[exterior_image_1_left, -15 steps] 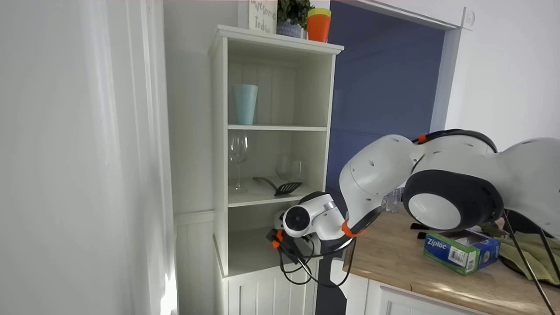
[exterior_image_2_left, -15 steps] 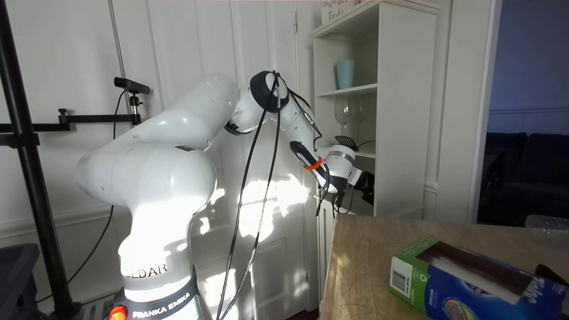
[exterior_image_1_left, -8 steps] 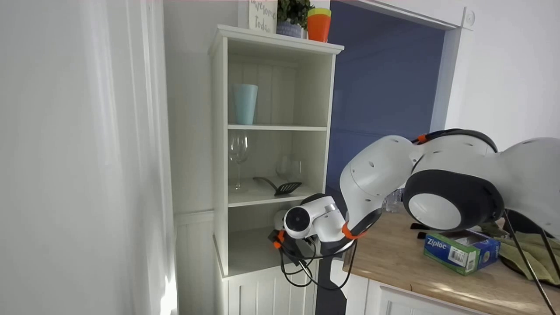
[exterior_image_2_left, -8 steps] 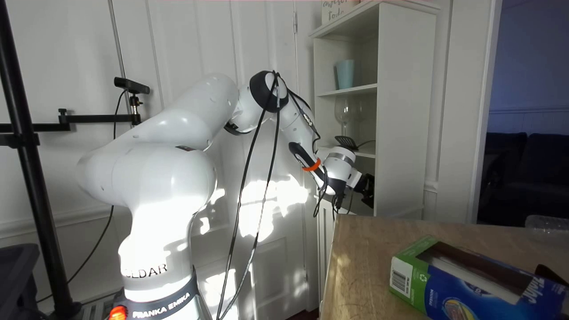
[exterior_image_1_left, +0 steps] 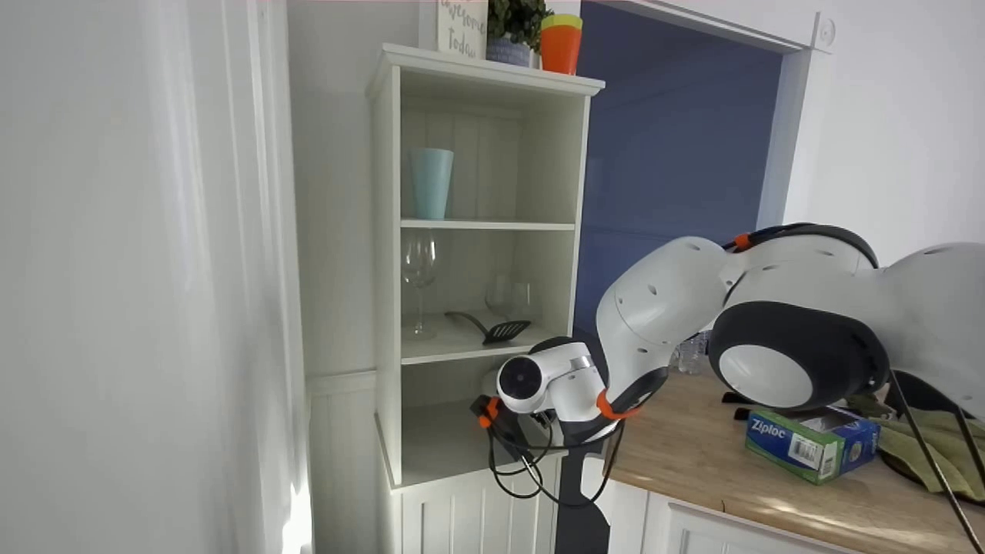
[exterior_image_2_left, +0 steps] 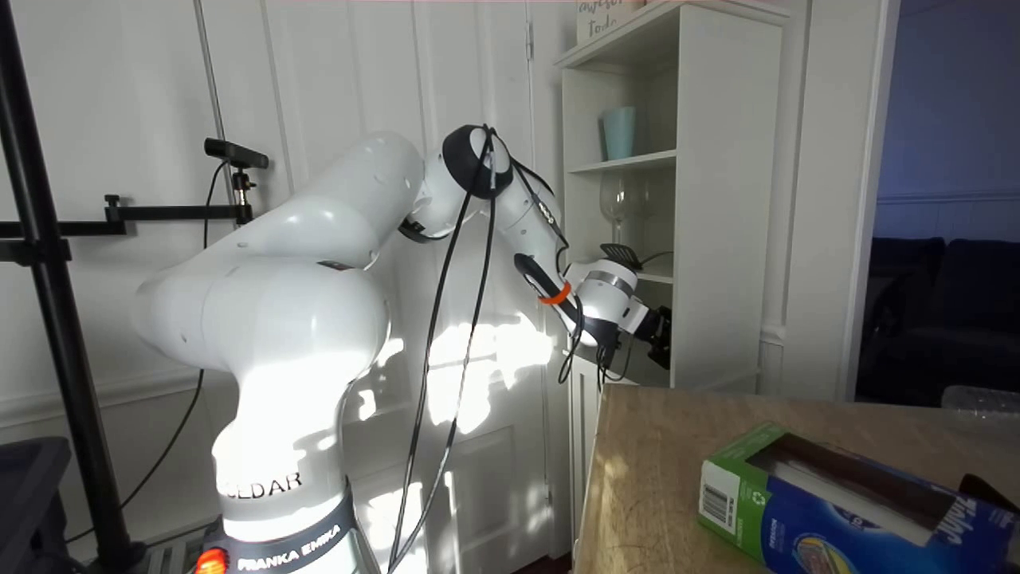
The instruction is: Remove the white mug from the bottom shelf and put it on the counter
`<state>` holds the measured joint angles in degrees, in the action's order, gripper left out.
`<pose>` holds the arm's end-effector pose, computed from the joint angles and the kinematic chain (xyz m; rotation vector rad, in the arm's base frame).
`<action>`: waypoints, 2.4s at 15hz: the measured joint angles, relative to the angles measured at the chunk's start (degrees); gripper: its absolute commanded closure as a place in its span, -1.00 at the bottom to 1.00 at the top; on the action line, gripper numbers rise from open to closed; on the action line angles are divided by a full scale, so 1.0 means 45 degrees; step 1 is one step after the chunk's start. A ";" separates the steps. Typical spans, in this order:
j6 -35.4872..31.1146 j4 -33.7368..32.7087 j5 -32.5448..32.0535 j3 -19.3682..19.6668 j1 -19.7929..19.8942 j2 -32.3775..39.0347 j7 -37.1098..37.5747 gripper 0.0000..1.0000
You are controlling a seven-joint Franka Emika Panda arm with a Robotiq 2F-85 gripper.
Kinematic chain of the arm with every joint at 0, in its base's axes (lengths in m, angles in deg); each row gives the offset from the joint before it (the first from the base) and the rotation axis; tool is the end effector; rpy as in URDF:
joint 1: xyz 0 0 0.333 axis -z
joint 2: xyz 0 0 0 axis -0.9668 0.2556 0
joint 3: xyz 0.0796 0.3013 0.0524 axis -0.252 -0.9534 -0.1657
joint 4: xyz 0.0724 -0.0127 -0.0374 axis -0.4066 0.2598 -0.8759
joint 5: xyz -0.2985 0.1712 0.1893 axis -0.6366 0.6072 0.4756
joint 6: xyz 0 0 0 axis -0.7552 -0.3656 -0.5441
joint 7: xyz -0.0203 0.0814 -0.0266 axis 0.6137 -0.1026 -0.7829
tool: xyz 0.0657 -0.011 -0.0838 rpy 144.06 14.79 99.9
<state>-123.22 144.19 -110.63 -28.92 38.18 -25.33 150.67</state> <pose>0.7166 0.1712 0.1851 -2.1414 1.6291 -1.5040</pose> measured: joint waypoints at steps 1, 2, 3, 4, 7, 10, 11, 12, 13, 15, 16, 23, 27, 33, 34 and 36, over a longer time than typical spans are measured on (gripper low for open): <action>0.0006 0.0018 0.0099 0.0046 -0.0038 0.0000 0.0000 -1.00; 0.0009 0.0035 0.0152 0.0068 -0.0056 0.0000 0.0000 -1.00; 0.0010 0.0045 0.0179 0.0087 -0.0075 0.0000 0.0001 -1.00; 0.0010 0.0054 0.0204 0.0106 -0.0093 0.0000 0.0002 -1.00; 0.0010 0.0079 0.0231 0.0134 -0.0122 0.0000 0.0002 -1.00; 0.0010 0.0081 0.0243 0.0134 -0.0122 0.0000 0.0003 -1.00; 0.0010 0.0081 0.0243 0.0134 -0.0122 0.0000 0.0003 -1.00; 0.0009 0.0081 0.0243 0.0134 -0.0122 0.0000 0.0003 -1.00; 0.0009 0.0080 0.0243 0.0134 -0.0121 0.0002 0.0003 -1.00; 0.0005 0.0080 0.0243 0.0134 -0.0119 0.0005 0.0003 -1.00; 0.0004 0.0080 0.0243 0.0134 -0.0117 0.0006 0.0003 -1.00; -0.0003 0.0062 0.0417 0.0143 -0.0102 0.0010 0.0006 -1.00; -0.0004 0.0053 0.0506 0.0152 -0.0101 0.0011 0.0006 -1.00; -0.0205 0.0038 0.0496 0.0198 -0.0068 0.0012 -0.0009 -1.00; -0.0256 0.0033 0.0495 0.0198 -0.0050 0.0012 -0.0031 -1.00; -0.0233 -0.0132 -0.0003 -0.0122 0.0237 0.0004 -0.0022 -1.00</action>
<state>-124.26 143.60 -110.64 -29.47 39.24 -25.31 150.57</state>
